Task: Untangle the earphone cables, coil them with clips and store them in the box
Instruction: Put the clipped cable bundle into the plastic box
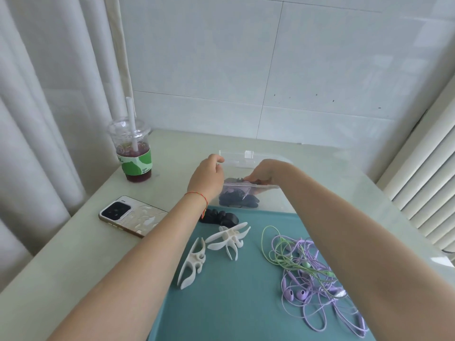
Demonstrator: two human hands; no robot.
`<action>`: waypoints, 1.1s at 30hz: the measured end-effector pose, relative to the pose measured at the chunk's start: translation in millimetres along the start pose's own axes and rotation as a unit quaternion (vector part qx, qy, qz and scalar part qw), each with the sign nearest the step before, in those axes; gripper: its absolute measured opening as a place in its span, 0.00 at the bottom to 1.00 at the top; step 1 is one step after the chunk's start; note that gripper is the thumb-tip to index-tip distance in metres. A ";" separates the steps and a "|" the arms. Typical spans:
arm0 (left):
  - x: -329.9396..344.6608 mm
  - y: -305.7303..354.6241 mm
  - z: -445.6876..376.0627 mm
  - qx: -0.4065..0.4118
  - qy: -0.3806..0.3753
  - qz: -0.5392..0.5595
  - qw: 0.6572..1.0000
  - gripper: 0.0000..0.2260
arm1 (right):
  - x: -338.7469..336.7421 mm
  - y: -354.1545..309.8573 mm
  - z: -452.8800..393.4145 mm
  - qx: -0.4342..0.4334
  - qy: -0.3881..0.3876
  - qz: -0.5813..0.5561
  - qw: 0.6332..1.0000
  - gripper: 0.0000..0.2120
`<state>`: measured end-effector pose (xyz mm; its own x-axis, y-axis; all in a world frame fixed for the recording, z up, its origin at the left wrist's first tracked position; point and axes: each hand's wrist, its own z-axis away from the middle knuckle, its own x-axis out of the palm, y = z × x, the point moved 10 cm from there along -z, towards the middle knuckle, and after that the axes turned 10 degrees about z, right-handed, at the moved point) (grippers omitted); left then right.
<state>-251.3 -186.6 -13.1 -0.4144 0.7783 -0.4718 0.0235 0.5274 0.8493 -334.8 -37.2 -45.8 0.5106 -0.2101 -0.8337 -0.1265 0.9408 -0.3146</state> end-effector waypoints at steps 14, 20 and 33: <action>-7.1 32.5 23.3 0.020 0.038 -0.056 0.998 0.16 | -63.3 -17.2 79.1 -0.086 0.248 0.145 0.954 0.12; 17.7 102.7 75.4 0.153 -0.005 -0.074 0.986 0.08 | -55.3 14.4 158.2 -0.167 0.275 0.055 0.945 0.07; 116.5 88.9 147.8 0.065 -0.280 -0.256 0.923 0.13 | 6.7 98.5 199.2 -0.091 0.161 0.248 0.951 0.12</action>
<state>-163.0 1.4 -27.5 0.1321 0.4509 -0.8827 0.0781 0.8831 0.4627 -174.5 107.1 8.0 0.0665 0.1488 -0.9866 -0.4437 0.8901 0.1044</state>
